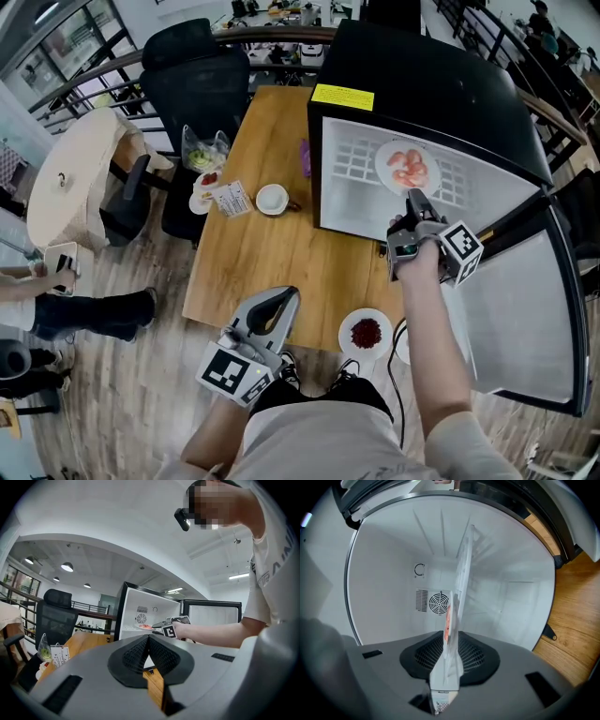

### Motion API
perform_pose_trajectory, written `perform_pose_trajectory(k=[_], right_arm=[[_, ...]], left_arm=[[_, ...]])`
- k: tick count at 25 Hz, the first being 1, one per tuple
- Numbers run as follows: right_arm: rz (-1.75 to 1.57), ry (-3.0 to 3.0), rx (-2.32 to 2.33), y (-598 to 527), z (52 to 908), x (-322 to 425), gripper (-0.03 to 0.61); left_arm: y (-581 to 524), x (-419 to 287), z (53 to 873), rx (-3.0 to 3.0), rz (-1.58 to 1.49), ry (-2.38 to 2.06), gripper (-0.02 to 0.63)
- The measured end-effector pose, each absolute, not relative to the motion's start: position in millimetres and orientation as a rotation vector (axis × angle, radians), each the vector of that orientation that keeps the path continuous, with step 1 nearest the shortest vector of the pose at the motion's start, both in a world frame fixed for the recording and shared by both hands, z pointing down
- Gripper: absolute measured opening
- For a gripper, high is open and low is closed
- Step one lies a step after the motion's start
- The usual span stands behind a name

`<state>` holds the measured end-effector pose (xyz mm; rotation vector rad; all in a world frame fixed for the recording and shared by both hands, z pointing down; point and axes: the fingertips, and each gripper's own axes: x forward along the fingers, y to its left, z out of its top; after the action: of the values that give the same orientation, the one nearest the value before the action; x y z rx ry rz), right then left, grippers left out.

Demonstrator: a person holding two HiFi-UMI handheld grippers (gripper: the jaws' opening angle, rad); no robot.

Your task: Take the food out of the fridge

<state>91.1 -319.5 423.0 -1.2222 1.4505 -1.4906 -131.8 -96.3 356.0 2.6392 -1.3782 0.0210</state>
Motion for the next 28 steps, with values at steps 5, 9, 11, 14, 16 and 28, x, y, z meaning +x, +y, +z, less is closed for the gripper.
perform_pose_trajectory(k=[5,9,11,14,16,28], right_arm=[[-1.496,1.433,-1.242,-322,424,91,0.049],[-1.502,1.404,-1.202,-322,423,91,0.035],[-1.492,1.403,-1.191,-322,422,93,0.034],[-1.473,1.407,-1.186,-318,419,93,0.032],[-1.466,1.407,-1.173,-315,417,93,0.032],[-1.438,1.503,-1.120,-266,395,84,0.031]], left_arm=[[-98,-139,358,2.632,0.029,-1.386,0.008],[-96,-140,361,2.629,0.035,-1.385,0.008],[-94,-141,362,2.626,0.040,-1.384,0.008],[-92,-142,362,2.624,0.044,-1.387,0.008],[-90,-143,361,2.623,0.045,-1.390,0.008],[-79,-147,359,2.642,0.037,-1.366,0.008]])
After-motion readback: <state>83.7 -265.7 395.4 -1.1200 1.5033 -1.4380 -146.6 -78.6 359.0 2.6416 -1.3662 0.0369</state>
